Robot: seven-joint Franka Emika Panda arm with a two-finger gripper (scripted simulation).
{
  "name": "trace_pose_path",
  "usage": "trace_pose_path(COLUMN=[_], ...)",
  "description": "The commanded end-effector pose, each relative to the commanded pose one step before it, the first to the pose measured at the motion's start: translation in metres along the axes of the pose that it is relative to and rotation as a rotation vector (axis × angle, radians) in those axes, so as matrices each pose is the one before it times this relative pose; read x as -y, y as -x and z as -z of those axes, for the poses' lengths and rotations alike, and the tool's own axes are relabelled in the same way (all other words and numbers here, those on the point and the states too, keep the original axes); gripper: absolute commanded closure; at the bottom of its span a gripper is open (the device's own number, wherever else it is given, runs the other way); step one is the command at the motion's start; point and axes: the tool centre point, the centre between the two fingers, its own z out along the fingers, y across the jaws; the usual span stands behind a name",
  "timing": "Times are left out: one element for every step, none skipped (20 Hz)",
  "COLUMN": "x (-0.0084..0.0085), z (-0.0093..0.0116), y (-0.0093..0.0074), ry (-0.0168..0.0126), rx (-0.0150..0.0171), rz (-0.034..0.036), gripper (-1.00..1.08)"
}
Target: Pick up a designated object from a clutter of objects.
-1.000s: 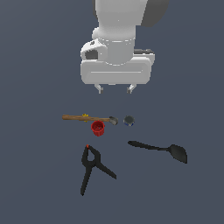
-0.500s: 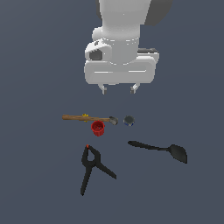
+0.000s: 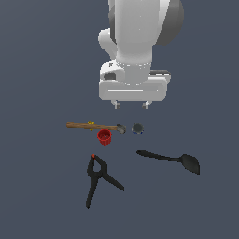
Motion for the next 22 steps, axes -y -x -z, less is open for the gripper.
trace_pose_path(x=[0.00654,0.00283,0.00292,0.00296,0.00298,0.00295,0.0028,0.00257,0.00232,0.00205,0.00179,0.0015,0.00121,0.00091,0.0006,0.00028,0.0,-0.00025,-0.00044,-0.00061,-0.00073,-0.00081], z=[-0.01932,-0.00881,-0.00933,-0.00984,-0.01033,-0.0108,-0.01093,-0.0108,-0.01067,-0.01053,-0.01038,-0.01023,-0.01006,-0.00989,-0.00966,-0.00906,-0.00841,-0.00779,-0.00718,-0.0066,-0.00604,-0.0055], y=[0.00346,0.00189,0.00223,0.00261,0.00303,0.00349,0.00386,0.00415,0.00441,0.00467,0.00491,0.00513,0.00534,0.00553,0.00567,0.00556,0.00537,0.00515,0.00491,0.00464,0.00436,0.00407], ry=[-0.00276,-0.00099,-0.00086,-0.0007,-0.00049,-0.00023,0.00006,0.00036,0.00065,0.00095,0.00124,0.00152,0.0018,0.00207,0.00232,0.00246,0.00253,0.00257,0.00256,0.00252,0.00246,0.00236], rx=[0.00517,0.00212,0.00225,0.00238,0.00249,0.00258,0.00258,0.00249,0.0024,0.00229,0.00216,0.00202,0.00186,0.00168,0.00149,0.00123,0.00099,0.00076,0.00056,0.00038,0.00022,0.00009], rz=[-0.0272,-0.01292,-0.01382,-0.01475,-0.01566,-0.01658,-0.01703,-0.01707,-0.01712,-0.01717,-0.01719,-0.01723,-0.01725,-0.01726,-0.01717,-0.0164,-0.01551,-0.01462,-0.01372,-0.01283,-0.01193,-0.01101], gripper=[-0.92,-0.92,-0.92,-0.92,-0.92,-0.92,-0.92,-0.92,-0.92,-0.92,-0.92,-0.92,-0.92,-0.92,-0.92,-0.92,-0.92,-0.92,-0.92,-0.92,-0.92,-0.92])
